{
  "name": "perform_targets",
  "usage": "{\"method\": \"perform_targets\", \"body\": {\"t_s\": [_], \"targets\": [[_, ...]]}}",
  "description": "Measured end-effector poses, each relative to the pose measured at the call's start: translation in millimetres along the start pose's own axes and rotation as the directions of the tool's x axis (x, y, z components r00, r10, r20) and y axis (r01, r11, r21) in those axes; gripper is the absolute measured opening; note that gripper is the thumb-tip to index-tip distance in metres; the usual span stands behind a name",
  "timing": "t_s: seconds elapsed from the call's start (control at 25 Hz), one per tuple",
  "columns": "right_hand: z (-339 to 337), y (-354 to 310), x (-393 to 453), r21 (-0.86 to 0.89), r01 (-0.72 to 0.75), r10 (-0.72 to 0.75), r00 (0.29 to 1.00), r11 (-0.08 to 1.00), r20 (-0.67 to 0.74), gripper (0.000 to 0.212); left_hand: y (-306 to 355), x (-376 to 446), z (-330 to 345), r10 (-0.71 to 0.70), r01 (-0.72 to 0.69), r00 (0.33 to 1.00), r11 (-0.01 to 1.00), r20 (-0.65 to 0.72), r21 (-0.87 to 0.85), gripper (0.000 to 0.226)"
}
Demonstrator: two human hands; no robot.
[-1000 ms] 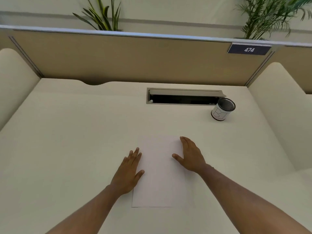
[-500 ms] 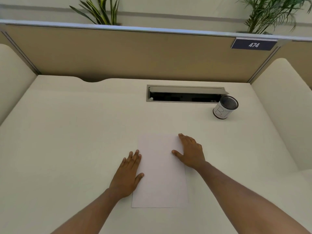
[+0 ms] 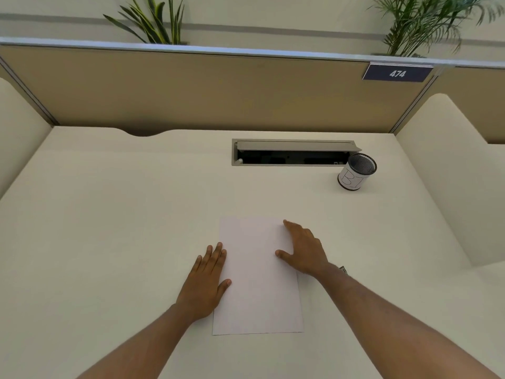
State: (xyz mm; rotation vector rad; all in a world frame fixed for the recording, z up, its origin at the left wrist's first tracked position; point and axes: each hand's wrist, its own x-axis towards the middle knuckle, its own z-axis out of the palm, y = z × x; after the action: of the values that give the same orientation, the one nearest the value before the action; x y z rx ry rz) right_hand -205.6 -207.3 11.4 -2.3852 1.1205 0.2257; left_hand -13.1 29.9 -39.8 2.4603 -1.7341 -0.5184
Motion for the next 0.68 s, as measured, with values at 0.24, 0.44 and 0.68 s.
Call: {"method": "perform_targets", "body": {"t_s": [0.24,0.44,0.68], "targets": [[-17.9,-12.1,21.8,-0.027,-0.067,0.07,0.99,0.997,0.125,0.1,0.6,-0.7,0.4,-0.012,0.012,1.0,1.0,0.012,0.014,0.076],[-8.2,-10.0,5.6,0.004,-0.053,0.052,0.993,0.999,0.109,0.096,0.5,-0.4,1.0,-0.008,0.008,1.0,1.0,-0.001,-0.003,0.082],[2.1,-22.1,-13.7,0.259,-0.075,0.065,0.997,0.963,0.048,0.111,-2.0,-1.1,4.2,0.006,-0.007,1.0,0.999,-0.027,-0.037,0.085]]}}
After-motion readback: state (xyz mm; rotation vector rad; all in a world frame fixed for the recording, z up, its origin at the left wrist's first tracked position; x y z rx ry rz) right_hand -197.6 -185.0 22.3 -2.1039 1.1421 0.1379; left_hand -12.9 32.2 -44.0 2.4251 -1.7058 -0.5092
